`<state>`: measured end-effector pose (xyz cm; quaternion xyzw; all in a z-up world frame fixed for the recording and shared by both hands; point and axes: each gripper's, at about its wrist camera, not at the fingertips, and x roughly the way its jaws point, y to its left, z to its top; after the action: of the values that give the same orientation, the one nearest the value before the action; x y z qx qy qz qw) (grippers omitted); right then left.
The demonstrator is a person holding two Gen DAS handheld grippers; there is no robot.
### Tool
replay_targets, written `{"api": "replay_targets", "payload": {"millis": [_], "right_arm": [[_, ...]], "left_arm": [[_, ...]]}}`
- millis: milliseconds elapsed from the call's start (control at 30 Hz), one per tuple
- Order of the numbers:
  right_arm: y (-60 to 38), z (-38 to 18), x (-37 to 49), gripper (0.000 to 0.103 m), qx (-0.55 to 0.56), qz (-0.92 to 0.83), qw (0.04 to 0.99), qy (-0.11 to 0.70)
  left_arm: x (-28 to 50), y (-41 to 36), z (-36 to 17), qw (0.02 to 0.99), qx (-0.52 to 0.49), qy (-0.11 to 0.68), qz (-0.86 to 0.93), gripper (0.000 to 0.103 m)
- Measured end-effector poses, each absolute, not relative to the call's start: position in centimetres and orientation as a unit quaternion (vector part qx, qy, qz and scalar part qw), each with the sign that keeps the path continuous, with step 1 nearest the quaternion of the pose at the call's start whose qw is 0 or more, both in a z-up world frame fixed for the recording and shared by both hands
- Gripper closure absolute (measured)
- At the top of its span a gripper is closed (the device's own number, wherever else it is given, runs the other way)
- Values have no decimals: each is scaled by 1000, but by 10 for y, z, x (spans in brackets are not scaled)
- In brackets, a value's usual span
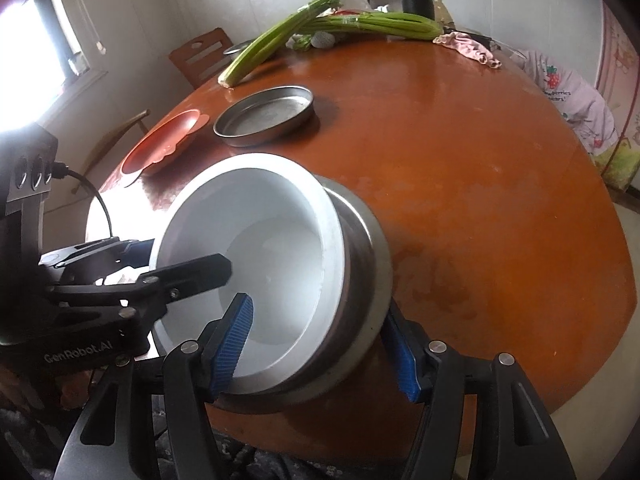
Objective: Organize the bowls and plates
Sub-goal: 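Lift the steel bowl stack off the table with the right gripper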
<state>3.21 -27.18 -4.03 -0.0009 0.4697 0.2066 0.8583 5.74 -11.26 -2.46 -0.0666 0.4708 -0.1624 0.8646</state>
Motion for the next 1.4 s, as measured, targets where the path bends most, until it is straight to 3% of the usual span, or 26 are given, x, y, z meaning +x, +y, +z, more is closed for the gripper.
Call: {"api": "replay_targets", "payload": {"millis": [1400], "right_arm": [[-292, -54, 150, 37, 24, 189, 844, 501]], "left_arm": [[165, -126, -44, 847, -76, 503, -155, 52]]}}
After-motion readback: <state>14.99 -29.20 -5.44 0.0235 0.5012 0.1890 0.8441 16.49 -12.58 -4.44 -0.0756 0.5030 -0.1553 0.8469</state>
